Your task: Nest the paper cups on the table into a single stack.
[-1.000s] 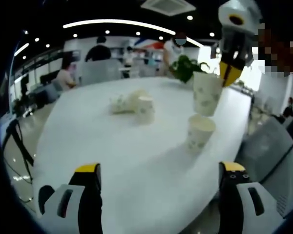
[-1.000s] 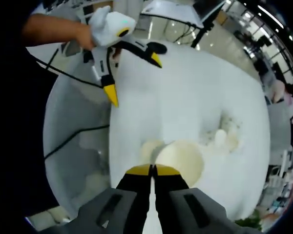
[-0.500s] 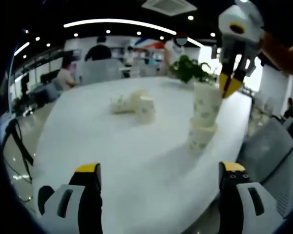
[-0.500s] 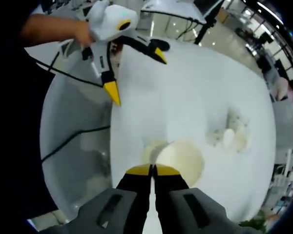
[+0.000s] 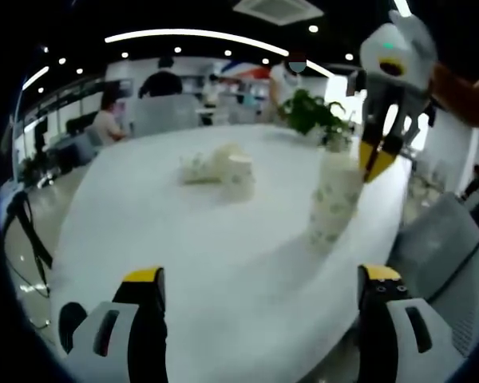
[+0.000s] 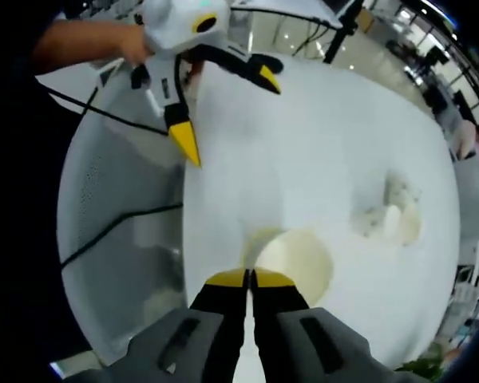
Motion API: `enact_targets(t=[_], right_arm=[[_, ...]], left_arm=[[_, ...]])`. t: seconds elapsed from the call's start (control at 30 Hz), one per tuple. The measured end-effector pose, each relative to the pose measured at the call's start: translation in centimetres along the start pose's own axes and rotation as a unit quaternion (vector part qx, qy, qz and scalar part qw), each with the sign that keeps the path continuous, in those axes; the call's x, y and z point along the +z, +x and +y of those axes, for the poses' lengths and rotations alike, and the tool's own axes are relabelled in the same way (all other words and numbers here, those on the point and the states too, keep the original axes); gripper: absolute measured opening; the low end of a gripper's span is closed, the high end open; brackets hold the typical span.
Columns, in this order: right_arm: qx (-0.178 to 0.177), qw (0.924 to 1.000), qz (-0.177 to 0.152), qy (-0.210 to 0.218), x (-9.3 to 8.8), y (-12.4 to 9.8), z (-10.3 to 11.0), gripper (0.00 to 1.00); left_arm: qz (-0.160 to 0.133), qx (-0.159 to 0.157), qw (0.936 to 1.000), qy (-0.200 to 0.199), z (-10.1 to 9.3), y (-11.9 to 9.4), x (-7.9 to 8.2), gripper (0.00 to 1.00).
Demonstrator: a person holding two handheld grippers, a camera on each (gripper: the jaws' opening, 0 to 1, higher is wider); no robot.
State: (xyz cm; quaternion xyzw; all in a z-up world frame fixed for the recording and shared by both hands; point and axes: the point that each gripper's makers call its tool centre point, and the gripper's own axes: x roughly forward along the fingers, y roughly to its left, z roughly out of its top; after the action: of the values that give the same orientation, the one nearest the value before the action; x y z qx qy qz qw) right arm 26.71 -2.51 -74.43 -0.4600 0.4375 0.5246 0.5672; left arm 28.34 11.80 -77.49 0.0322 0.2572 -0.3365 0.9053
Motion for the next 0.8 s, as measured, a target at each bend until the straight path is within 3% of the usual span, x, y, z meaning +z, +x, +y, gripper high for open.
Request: enact_targets(t=[0.8], right_arm=[[-0.005,0.9997,-0.002,0.025,-0.9,2.8,-0.1,0.00]], left_arm=[[0.003,0.001,1.0000,-0.003,-0.2,-0.1,-0.3,0.98]])
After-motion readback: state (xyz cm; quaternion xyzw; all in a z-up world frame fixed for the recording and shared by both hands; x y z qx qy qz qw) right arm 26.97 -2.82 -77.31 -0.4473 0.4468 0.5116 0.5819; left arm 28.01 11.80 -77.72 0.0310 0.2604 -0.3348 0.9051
